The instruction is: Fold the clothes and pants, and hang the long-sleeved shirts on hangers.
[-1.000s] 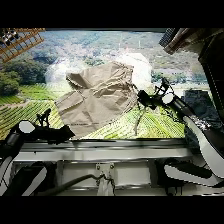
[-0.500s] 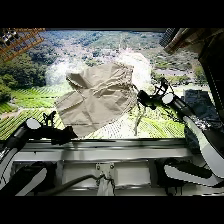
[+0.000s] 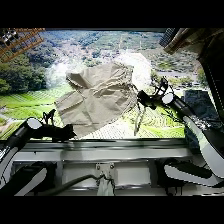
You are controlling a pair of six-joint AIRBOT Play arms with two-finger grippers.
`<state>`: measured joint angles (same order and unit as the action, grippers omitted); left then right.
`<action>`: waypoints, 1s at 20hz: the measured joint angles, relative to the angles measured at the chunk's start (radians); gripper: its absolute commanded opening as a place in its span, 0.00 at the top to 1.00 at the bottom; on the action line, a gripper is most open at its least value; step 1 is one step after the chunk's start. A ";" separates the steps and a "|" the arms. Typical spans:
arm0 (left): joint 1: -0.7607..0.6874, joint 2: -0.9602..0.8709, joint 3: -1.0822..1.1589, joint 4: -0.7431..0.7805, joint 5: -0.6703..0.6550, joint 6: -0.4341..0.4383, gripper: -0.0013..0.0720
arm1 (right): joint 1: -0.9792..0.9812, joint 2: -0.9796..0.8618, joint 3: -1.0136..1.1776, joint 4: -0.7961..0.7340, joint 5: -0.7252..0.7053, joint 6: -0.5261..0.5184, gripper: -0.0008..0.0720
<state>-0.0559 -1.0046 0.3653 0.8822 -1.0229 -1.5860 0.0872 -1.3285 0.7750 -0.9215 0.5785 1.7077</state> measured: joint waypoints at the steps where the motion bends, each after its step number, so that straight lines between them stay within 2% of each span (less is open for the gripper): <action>1: 0.000 0.000 0.000 0.000 0.001 0.004 0.98 | 0.000 0.000 0.000 0.000 -0.003 0.000 0.94; 3: 0.000 0.000 0.000 -0.006 0.003 0.020 0.98 | 0.000 0.000 0.000 0.000 -0.008 0.000 0.94; 8: 0.000 0.014 0.025 -0.128 -0.003 0.158 0.98 | 0.000 0.022 0.000 0.001 -0.010 0.000 0.94; 13: 0.000 0.109 0.172 -0.190 0.000 0.214 0.98 | 0.000 0.146 0.001 0.037 -0.012 0.003 0.94; 20: 0.000 0.245 0.498 -0.209 0.164 0.256 0.98 | 0.000 0.330 0.167 0.179 -0.007 0.010 0.94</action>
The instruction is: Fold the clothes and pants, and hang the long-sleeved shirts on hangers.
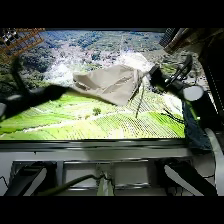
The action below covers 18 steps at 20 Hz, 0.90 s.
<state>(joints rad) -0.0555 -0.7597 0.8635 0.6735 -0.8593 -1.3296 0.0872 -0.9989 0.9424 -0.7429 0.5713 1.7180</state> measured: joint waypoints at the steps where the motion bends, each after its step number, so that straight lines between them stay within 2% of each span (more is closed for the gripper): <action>1: 0.000 0.007 0.048 0.000 0.021 0.011 0.98 | 0.000 0.012 0.047 0.008 0.015 0.000 0.94; 5: 0.000 0.024 0.245 -0.001 0.072 0.068 0.99 | 0.000 0.039 0.269 0.027 0.104 0.007 0.94; 11: 0.000 0.092 0.478 0.022 0.104 0.129 0.99 | 0.000 0.109 0.525 0.040 0.262 0.093 0.94; 18: 0.000 0.233 0.590 0.124 0.177 0.142 0.99 | 0.000 0.286 0.641 0.041 0.372 0.293 0.94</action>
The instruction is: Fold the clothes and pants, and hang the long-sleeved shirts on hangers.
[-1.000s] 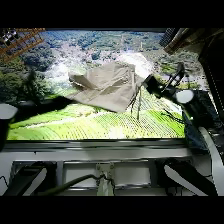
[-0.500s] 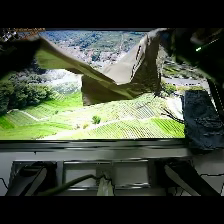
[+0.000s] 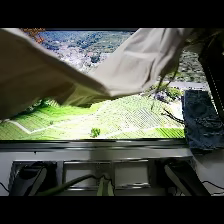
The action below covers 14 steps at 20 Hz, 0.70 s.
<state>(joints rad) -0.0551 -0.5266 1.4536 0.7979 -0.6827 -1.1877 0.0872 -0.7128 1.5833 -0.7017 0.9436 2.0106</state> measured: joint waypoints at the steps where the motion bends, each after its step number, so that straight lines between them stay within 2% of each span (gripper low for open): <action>1: 0.000 0.011 0.004 0.017 0.010 0.002 0.99 | 0.000 0.022 0.004 0.001 0.010 0.038 0.94; 5: 0.000 0.003 0.011 0.048 0.017 0.002 0.99 | 0.000 0.066 0.011 -0.017 0.047 0.167 0.94; 8: 0.000 -0.067 0.013 0.060 0.003 0.001 0.99 | 0.000 0.046 0.009 -0.100 0.101 0.257 0.94; 10: 0.000 -0.143 0.013 0.063 -0.027 -0.002 0.99 | 0.000 0.005 -0.008 -0.151 0.144 0.289 0.94; 14: -0.005 -0.343 0.007 0.068 -0.112 -0.001 0.99 | 0.000 -0.126 -0.105 -0.227 0.175 0.287 0.95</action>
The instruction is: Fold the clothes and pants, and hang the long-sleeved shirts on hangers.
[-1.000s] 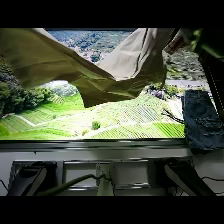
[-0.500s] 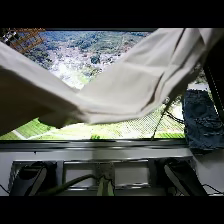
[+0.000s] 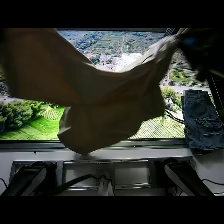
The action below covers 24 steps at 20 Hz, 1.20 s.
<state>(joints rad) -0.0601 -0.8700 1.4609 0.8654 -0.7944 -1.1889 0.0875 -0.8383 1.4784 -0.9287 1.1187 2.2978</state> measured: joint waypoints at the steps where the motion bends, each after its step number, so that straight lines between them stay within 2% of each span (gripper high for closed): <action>1: -0.006 -0.052 -0.003 0.000 -0.013 0.000 0.99 | 0.000 -0.041 -0.035 -0.008 -0.016 -0.014 0.95; 4: -0.048 -0.219 -0.006 0.000 -0.016 0.028 0.99 | 0.000 -0.178 -0.130 -0.030 -0.128 -0.065 0.95; 7: -0.096 -0.352 -0.008 0.000 0.044 0.069 0.99 | -0.003 -0.339 -0.174 -0.029 -0.302 -0.146 0.95; 11: -0.121 -0.441 -0.012 0.028 0.073 0.107 0.99 | -0.007 -0.512 -0.193 -0.011 -0.411 -0.209 0.95; 14: -0.127 -0.451 -0.043 0.084 0.001 0.160 0.99 | -0.012 -0.583 -0.198 -0.029 -0.409 -0.266 0.95; 18: -0.126 -0.397 -0.182 0.126 -0.071 0.194 0.99 | -0.037 -0.615 -0.202 -0.156 -0.324 -0.312 0.95; 24: -0.153 -0.275 -0.489 0.144 -0.081 0.224 0.99 | -0.069 -0.647 -0.208 -0.278 -0.250 -0.453 0.95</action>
<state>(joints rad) -0.2127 -1.1454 0.9718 1.0096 -0.8753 -0.9646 0.0185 -1.4853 1.2709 -1.2064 0.8688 1.8446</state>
